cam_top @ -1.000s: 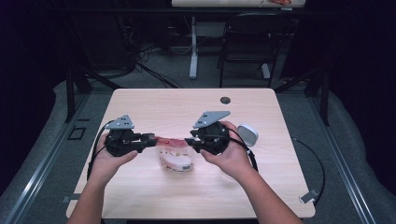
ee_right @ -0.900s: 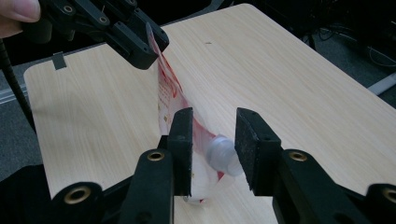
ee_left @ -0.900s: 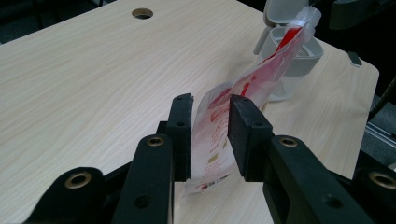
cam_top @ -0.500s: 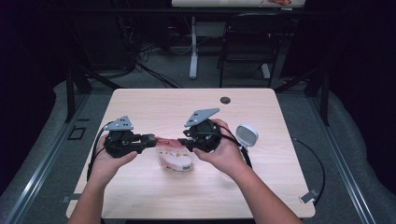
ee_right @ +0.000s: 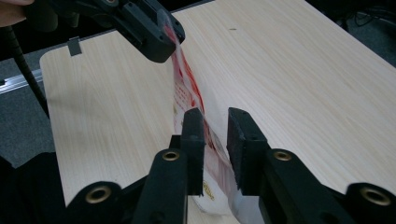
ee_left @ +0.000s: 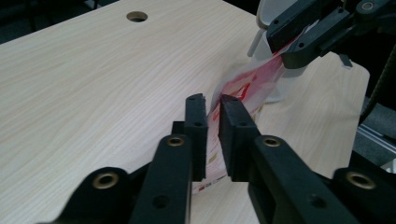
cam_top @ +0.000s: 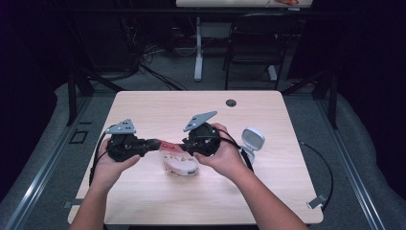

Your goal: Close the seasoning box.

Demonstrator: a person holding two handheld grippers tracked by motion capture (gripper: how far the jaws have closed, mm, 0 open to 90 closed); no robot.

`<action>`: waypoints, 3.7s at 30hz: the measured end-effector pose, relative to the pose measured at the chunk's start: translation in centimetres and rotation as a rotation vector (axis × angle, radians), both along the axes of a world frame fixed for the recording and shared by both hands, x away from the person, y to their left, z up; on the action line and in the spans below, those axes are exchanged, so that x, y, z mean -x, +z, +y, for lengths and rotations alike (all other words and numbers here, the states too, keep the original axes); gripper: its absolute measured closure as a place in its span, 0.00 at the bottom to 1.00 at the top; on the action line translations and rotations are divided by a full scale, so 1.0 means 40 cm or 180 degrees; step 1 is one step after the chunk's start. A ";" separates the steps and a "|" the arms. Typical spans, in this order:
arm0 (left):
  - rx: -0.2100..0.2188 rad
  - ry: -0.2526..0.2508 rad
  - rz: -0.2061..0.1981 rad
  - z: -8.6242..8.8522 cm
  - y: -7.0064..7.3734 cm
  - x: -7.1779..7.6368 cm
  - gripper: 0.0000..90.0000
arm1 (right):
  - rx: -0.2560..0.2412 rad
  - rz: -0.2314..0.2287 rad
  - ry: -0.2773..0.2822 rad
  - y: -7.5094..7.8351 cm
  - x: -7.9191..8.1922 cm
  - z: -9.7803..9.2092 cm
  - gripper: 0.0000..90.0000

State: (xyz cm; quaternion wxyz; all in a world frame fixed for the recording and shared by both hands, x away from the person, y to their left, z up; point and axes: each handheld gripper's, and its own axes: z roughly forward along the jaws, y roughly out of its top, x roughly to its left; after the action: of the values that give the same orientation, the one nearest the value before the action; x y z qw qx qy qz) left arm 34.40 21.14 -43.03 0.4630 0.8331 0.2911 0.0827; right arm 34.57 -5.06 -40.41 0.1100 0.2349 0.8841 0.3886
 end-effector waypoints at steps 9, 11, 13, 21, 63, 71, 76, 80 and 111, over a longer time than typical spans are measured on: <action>-0.0021 0.0014 -0.0023 -0.005 -0.002 0.000 1.00 | 0.0002 0.0086 0.0069 0.005 -0.009 0.006 0.97; -0.0012 0.0007 -0.0022 -0.006 -0.002 0.000 1.00 | 0.0005 0.0096 0.0091 0.006 -0.009 0.005 0.98; -0.0008 0.0005 -0.0029 -0.008 -0.002 0.001 1.00 | 0.0000 0.0109 0.0106 0.007 -0.010 0.003 0.99; -0.0006 -0.0035 -0.0061 -0.028 -0.003 0.003 1.00 | 0.0019 0.0116 0.0112 0.009 -0.003 -0.015 0.99; 0.0144 -0.0231 -0.0026 -0.086 -0.011 0.003 0.83 | 0.0119 0.0155 0.0186 0.031 0.006 -0.101 0.87; 0.0131 -0.0160 -0.0051 -0.061 -0.007 0.011 0.80 | 0.0217 0.0145 0.0318 0.034 -0.009 -0.069 0.87; 0.0132 -0.0118 -0.0041 -0.048 -0.008 0.014 0.80 | 0.0291 0.0131 0.0415 0.037 -0.019 -0.046 0.87; 0.0129 -0.0077 -0.0031 -0.040 -0.010 0.016 0.80 | 0.0306 0.0153 0.0479 0.035 -0.029 -0.035 0.87; 0.0113 -0.0050 0.0016 -0.028 -0.019 0.016 0.79 | 0.0471 0.0293 0.0514 0.001 -0.057 0.010 0.91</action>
State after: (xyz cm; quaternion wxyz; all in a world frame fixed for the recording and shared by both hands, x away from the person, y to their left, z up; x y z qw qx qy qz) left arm 33.75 20.01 -43.80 0.4776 0.8272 0.2872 0.0718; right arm 36.83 -4.67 -40.38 0.0547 0.1717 0.9305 0.3188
